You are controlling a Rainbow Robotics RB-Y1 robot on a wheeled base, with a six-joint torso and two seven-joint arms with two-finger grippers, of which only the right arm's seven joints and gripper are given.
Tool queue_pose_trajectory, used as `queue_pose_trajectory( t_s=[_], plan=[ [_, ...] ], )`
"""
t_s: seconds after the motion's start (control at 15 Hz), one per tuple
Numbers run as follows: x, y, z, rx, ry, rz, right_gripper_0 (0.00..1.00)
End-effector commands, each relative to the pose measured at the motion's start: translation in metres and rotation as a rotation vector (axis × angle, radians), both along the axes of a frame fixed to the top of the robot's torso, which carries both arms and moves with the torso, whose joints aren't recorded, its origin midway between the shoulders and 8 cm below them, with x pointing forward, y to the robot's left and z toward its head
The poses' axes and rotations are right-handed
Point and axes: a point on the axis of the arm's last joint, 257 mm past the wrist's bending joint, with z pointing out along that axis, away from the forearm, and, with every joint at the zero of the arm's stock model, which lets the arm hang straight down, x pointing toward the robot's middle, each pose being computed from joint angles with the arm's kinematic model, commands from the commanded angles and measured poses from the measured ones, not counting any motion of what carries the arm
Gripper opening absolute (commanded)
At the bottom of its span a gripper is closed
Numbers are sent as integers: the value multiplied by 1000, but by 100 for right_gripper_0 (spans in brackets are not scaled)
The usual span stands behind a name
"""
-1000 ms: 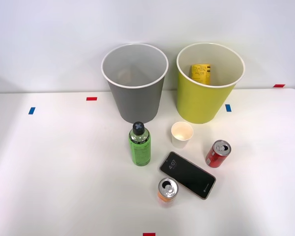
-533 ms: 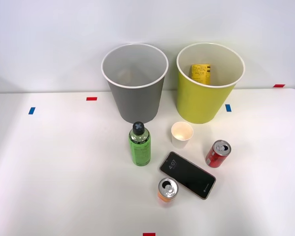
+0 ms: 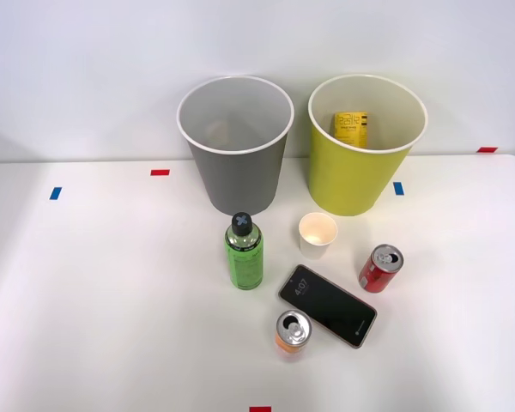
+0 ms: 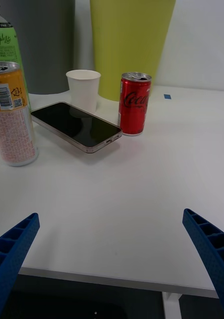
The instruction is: Put cans in the gray bin, plastic bottles in the light green bin
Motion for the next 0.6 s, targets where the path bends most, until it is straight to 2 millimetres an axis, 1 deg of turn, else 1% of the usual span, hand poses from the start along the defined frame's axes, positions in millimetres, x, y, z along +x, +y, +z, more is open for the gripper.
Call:
queue_pose_trajectory(
  t_s=[0.07, 0.6],
  plan=[
    [0, 0, 0, 0, 0, 0, 100],
    [0, 0, 0, 0, 0, 0, 100]
  ],
)
